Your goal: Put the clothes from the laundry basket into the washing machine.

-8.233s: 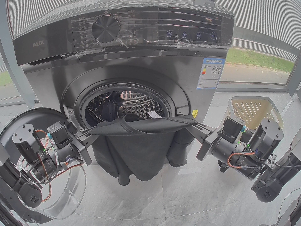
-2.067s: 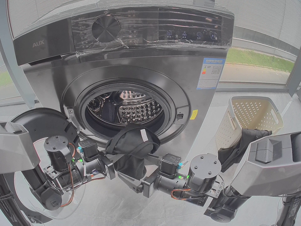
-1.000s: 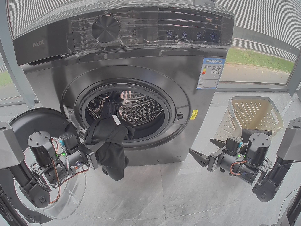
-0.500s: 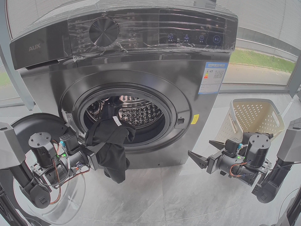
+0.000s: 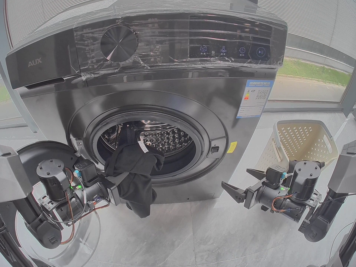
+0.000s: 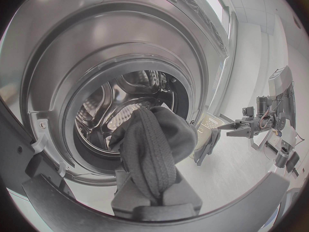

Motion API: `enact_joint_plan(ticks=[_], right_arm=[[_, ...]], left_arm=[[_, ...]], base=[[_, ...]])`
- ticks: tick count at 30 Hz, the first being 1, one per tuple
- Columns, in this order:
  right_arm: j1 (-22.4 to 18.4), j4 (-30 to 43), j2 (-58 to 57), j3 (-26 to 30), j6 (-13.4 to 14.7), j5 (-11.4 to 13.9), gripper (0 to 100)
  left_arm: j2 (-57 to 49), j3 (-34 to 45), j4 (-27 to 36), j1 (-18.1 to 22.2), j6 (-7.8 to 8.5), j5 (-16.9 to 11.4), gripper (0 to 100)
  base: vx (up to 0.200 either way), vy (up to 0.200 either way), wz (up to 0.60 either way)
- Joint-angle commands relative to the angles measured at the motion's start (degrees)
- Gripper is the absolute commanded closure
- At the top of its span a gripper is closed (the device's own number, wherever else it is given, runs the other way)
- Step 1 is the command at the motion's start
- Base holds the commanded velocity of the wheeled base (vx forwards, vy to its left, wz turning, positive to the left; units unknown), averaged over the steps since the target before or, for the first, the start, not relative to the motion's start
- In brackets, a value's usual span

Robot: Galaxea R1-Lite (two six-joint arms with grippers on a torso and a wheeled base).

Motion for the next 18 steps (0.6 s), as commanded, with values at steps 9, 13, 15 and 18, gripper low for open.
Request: enact_joint_plan(ticks=[9, 13, 15, 18], right_arm=[[2.9, 0.1, -1.4, 0.4, 0.0, 0.1, 0], [4.4, 0.0, -1.6, 1.1, -0.1, 0.1, 0], [4.5, 0.0, -2.0, 1.7, -0.1, 0.1, 0], [4.4, 0.0, -2.3, 1.3, -0.1, 0.1, 0]], left_arm=[[7.6, -8.7, -0.1, -3.7, -0.08, 6.9, 100], [9.3, -8.9, -0.2, -5.7, 0.36, 10.8, 100], [8.8, -9.4, -0.2, -9.0, -0.7, 17.3, 100], [8.8, -8.3, -0.2, -10.3, -1.31, 20.0, 100]], base=[[0.0, 0.0, 0.0], [0.0, 0.0, 0.0], [0.0, 0.0, 0.0], [0.0, 0.0, 0.0]])
